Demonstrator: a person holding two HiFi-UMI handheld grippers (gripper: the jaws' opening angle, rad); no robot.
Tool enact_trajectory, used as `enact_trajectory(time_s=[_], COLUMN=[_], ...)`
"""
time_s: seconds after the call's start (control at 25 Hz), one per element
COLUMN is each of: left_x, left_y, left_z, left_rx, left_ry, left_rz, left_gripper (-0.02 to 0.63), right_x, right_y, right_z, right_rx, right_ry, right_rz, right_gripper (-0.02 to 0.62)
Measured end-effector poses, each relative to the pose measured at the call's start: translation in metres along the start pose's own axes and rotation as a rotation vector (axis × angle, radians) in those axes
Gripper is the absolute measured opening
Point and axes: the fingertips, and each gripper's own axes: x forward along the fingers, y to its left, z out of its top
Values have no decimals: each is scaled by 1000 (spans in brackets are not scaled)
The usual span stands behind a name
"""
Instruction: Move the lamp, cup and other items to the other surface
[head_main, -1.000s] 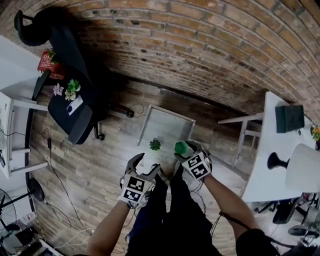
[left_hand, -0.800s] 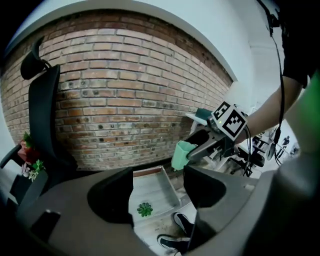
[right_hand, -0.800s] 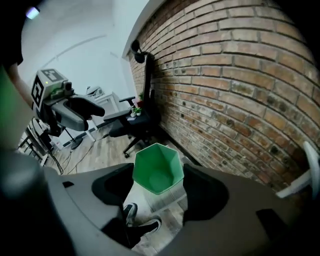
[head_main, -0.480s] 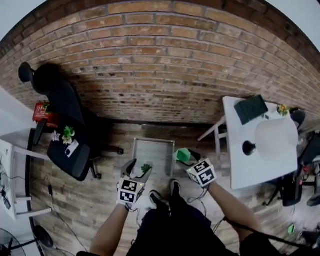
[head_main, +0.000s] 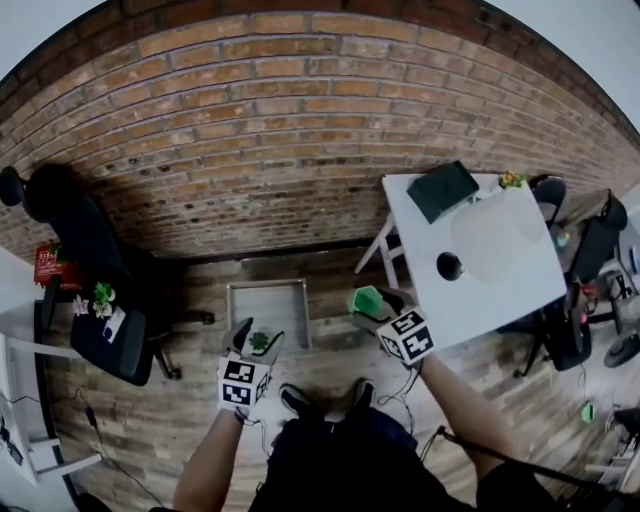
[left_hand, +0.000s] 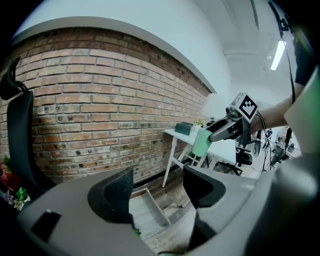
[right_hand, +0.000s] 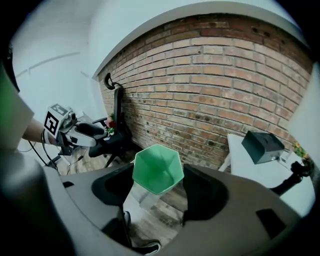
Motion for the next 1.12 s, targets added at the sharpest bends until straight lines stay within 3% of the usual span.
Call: enact_trajectory(time_s=[0.24,0.64,1.12], left_x=[20,61,108], left_y=[-45,-160,-242], left_z=[19,40,37], left_rx=[19,44,32], left_ry=[-7,-2,21], left_rz=[11,4,35], left_gripper=[305,305,305], right_x=[-56,-142,-191], right_y=[-57,-176,-306], right_z=[-40,-125,-209], right_rx=[48,132,213], right_ry=[-16,-16,32], right_rz=[-52,-148,-217], right_gripper=[314,314,318])
